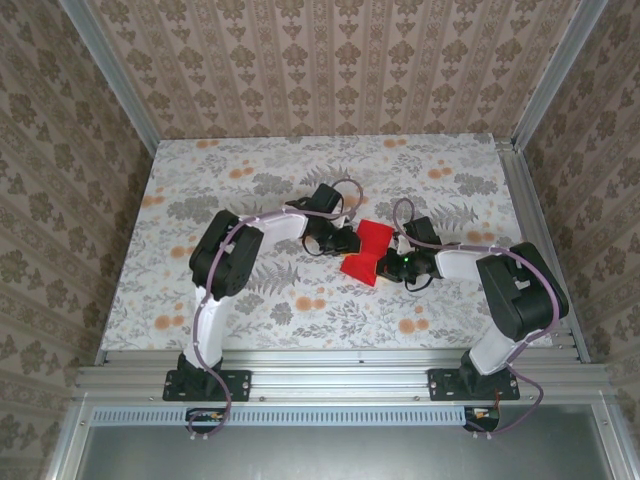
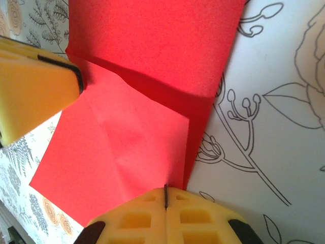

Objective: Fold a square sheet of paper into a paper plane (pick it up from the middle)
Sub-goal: Fold the triangle a second time at the center of the table.

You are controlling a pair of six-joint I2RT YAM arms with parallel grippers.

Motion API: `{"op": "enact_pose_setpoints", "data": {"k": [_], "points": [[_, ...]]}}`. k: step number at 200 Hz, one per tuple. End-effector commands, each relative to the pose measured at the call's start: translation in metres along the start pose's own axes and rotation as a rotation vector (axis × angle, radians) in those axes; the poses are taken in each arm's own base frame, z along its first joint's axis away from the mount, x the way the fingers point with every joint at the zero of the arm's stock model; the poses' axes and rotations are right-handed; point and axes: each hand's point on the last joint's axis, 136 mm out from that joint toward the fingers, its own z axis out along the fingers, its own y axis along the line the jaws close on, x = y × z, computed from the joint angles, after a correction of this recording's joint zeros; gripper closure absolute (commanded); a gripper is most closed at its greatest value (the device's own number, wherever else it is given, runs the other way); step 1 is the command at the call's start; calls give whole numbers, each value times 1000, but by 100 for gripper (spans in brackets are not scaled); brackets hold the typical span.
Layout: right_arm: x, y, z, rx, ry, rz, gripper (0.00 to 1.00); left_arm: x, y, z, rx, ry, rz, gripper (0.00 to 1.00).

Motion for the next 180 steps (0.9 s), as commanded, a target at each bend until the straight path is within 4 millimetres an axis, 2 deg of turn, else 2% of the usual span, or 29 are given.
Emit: {"op": "enact_pose_setpoints", "data": {"k": [1, 42, 87, 102, 146, 180], "points": [[28, -45, 1, 193, 78, 44, 100, -3, 8, 5, -12, 22, 5, 80], [30, -45, -1, 204, 81, 31, 100, -2, 19, 13, -58, 50, 21, 80], [32, -49, -4, 226, 88, 19, 100, -5, 44, 9, -192, 45, 32, 80], [32, -50, -5, 235, 88, 15, 100, -9, 46, 3, -213, 24, 31, 79], [31, -49, -5, 237, 88, 7, 100, -28, 23, -18, -163, -56, 51, 79], [30, -47, -6, 236, 89, -2, 100, -29, -7, -29, -80, -77, 71, 78]]}}
